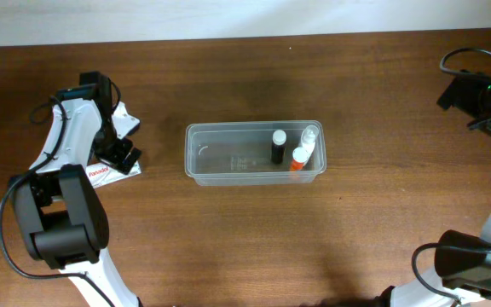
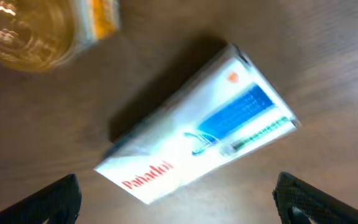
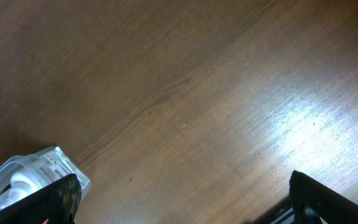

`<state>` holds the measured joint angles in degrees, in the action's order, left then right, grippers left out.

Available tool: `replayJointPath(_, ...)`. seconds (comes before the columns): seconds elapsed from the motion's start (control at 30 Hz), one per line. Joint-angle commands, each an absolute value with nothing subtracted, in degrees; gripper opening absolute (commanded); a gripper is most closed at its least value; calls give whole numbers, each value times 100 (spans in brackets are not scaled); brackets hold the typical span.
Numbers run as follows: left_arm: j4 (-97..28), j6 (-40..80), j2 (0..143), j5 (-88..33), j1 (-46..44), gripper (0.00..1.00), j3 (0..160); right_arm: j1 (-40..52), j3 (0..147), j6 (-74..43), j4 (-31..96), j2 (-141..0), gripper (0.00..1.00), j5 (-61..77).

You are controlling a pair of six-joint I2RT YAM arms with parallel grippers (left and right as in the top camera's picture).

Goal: Pack container

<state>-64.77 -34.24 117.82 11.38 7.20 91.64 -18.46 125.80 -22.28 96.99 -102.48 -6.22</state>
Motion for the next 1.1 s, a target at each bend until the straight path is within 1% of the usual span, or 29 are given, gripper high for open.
replayJointPath(0.0, -6646, -3741, 11786, 902, 744, 99, 9207, -1876, 12665, -2235, 9730, -10125, 98, -690)
replayJointPath(0.17, -6908, -4211, 11786, 902, 884, 99, 9198, -1876, 12665, -2235, 9730, -10125, 98, -690)
replayJointPath(0.43, -6554, -5019, 11799, 895, 961, 100, 9196, -1876, 12665, -2235, 9730, -10125, 98, -690)
replayJointPath(0.67, -6235, -5026, 11887, 701, 954, 99, 9192, -1876, 12665, -2235, 9730, -10125, 98, -690)
replayJointPath(0.77, -6248, -5024, 12009, 532, 954, 99, 9192, -1876, 12665, -2235, 9730, -10125, 98, -690)
replayJointPath(1.07, -6322, -5022, 12280, 515, 954, 99, 9192, -1876, 12665, -2235, 9730, -10125, 98, -690)
